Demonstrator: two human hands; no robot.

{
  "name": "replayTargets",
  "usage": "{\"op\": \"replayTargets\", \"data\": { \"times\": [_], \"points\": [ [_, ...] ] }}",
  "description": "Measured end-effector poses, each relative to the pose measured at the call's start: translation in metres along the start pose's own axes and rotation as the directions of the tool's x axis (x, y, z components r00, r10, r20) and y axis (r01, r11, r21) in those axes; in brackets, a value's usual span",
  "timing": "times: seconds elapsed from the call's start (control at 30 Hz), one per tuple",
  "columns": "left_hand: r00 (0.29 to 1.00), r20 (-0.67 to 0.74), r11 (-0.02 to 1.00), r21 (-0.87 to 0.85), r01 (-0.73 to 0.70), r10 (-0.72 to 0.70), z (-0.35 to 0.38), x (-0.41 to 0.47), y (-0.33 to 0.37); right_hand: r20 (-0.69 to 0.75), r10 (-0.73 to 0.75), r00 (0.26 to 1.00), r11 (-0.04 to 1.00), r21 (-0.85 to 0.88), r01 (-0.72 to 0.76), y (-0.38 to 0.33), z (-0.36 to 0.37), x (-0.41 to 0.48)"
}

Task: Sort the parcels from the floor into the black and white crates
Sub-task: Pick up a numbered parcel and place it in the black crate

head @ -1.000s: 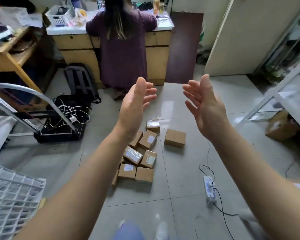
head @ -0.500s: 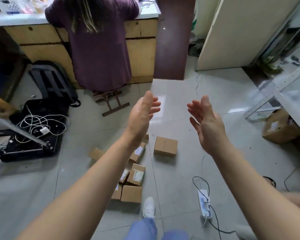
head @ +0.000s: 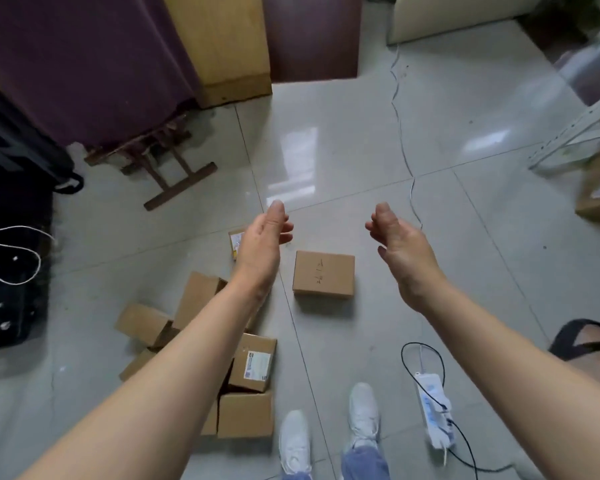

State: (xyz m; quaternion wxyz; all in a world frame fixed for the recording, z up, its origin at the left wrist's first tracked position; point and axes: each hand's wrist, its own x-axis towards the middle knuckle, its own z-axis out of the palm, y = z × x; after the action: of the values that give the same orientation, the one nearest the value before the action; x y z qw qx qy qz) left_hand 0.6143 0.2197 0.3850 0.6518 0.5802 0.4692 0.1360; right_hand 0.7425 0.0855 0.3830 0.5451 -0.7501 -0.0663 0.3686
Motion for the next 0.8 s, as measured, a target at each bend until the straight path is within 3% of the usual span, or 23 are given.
{"op": "replayTargets", "data": {
  "times": [0.27,0.57,0.8],
  "points": [
    [0.996,-0.020,0.991,0.103,0.090,-0.088,0.059,0.143,-0.167,-0.019,0.098,0.995,0.990,-0.097,-0.099,0.160,0.015,0.138],
    [0.975,-0.094,0.922,0.319,0.220,-0.200,0.080,0.234,-0.341,-0.086,0.256,0.963,0.930,-0.249,-0.269,0.332,0.023,0.242],
    [0.911,-0.061,0.907,0.088,0.411,-0.407,0.088,0.265,-0.389,-0.050,0.409,0.911,0.886,-0.219,-0.409,0.389,0.034,0.277]
  ]
}}
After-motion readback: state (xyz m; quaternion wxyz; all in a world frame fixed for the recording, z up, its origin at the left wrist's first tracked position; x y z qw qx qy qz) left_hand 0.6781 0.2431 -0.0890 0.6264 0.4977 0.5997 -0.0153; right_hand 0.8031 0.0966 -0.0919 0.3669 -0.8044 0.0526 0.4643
